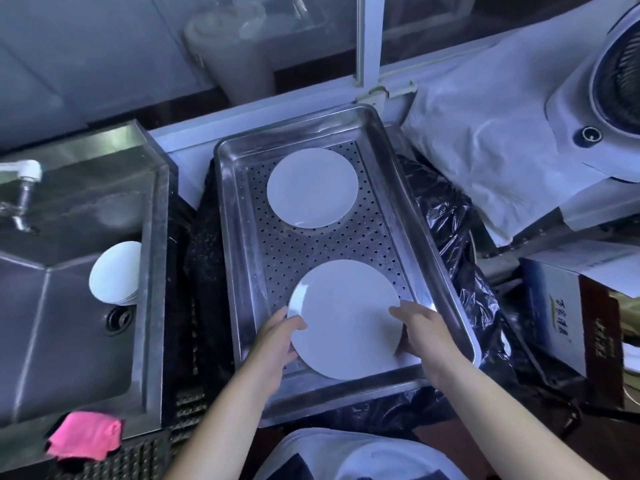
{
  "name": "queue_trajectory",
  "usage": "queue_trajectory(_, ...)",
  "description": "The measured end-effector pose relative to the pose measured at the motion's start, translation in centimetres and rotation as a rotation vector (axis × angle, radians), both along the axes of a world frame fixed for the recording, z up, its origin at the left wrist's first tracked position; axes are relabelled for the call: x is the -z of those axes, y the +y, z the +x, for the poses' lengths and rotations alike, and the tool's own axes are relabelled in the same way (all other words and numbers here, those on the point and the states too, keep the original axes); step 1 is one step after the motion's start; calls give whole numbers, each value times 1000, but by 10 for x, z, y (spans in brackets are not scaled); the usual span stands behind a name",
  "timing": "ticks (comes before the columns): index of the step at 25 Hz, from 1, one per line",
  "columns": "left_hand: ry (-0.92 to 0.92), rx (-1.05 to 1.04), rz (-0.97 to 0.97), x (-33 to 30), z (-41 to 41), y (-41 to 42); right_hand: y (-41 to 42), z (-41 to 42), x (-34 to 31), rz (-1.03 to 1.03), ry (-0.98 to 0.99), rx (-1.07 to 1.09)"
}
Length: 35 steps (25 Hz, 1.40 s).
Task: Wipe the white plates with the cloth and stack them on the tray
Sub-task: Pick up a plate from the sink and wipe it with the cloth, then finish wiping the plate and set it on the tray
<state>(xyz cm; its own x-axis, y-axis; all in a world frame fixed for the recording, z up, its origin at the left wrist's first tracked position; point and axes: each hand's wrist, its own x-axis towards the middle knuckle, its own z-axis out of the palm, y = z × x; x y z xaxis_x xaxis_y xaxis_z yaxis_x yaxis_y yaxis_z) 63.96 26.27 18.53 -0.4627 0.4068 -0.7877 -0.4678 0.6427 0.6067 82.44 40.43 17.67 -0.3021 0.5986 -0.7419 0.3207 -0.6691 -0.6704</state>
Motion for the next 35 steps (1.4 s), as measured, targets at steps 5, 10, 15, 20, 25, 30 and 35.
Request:
queue_trajectory(5,-8,-58,-2,-3,2,4,10,-4,-5,-6,51,-61)
queue_trajectory(10,17,-55,-9,-8,11,2,23,3,-6,15,69,-142)
queue_trajectory(15,57,-52,5,-5,23,-1,27,14,-7,126,40,-294)
queue_trajectory(20,318,120,-88,-13,34,-20,21,22,-10,567,-195,-715)
queue_trajectory(25,619,260,-43,-29,38,-102,-54,0,-44,906,-231,-1026)
queue_trajectory(30,812,168,-18,-20,31,-234,-187,-30,-36,974,-46,-1024)
queue_trajectory(35,753,48,-48,15,26,-380,-328,-58,-4,926,63,-1074)
